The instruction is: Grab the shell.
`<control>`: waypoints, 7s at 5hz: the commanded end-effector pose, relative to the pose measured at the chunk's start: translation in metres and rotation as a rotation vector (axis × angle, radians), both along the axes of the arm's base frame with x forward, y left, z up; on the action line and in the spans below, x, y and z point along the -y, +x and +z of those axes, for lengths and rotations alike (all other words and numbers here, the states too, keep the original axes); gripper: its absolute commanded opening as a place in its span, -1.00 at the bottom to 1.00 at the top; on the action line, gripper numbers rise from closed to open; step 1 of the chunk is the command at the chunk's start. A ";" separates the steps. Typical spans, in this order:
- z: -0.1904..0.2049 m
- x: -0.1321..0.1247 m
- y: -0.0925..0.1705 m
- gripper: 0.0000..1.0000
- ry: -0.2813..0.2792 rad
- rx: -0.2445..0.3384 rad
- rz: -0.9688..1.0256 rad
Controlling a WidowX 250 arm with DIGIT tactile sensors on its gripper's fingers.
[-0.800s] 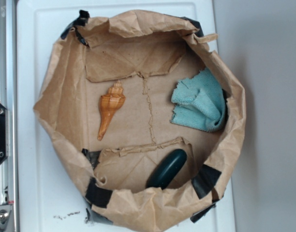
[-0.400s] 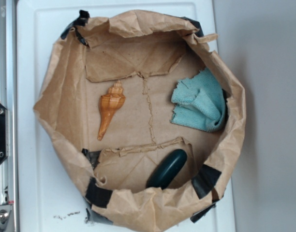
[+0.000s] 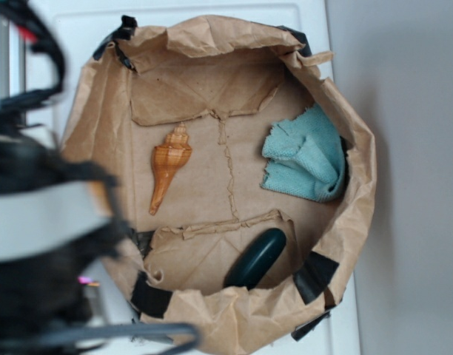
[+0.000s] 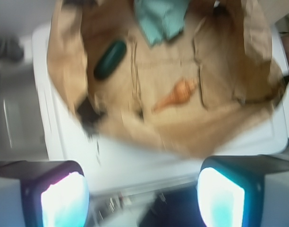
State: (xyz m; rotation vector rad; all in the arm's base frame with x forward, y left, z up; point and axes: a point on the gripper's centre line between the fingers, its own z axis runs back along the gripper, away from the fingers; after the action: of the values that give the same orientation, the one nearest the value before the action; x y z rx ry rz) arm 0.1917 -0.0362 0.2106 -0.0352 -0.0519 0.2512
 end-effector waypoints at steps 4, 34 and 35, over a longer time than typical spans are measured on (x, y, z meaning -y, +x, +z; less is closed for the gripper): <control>-0.012 -0.012 0.039 1.00 -0.058 0.106 0.340; -0.126 -0.114 0.064 -1.00 -0.211 0.155 0.524; -0.092 -0.119 0.070 -1.00 -0.275 0.126 0.571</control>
State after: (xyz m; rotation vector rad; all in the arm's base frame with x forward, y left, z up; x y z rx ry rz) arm 0.2576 0.0649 0.0974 -0.3144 -0.0687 0.8126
